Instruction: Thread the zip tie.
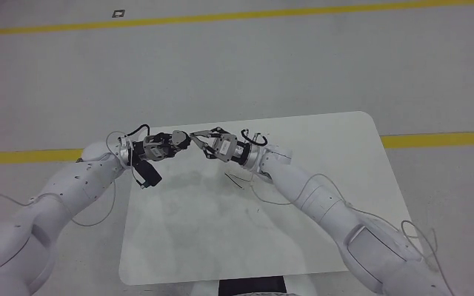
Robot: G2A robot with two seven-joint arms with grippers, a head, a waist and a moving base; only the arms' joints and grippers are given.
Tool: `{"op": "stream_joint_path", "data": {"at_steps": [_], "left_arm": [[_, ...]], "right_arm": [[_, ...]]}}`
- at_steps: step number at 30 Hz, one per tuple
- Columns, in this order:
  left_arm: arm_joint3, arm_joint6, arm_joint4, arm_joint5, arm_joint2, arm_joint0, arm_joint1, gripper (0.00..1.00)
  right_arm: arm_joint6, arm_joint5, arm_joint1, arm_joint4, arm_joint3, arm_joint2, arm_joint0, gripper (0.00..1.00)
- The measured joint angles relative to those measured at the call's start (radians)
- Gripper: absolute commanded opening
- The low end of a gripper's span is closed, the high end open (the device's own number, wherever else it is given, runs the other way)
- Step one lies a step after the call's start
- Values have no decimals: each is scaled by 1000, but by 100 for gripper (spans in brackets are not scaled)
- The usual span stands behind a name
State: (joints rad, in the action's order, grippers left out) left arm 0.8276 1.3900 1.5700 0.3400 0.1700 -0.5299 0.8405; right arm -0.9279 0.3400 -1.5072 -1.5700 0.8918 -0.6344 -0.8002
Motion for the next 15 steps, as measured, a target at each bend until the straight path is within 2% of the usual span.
{"op": "stream_joint_path", "data": {"at_steps": [15], "left_arm": [[0,0,0,0,0,0,0,0]], "right_arm": [[20,0,17,0,39,-2,-34,0]]}}
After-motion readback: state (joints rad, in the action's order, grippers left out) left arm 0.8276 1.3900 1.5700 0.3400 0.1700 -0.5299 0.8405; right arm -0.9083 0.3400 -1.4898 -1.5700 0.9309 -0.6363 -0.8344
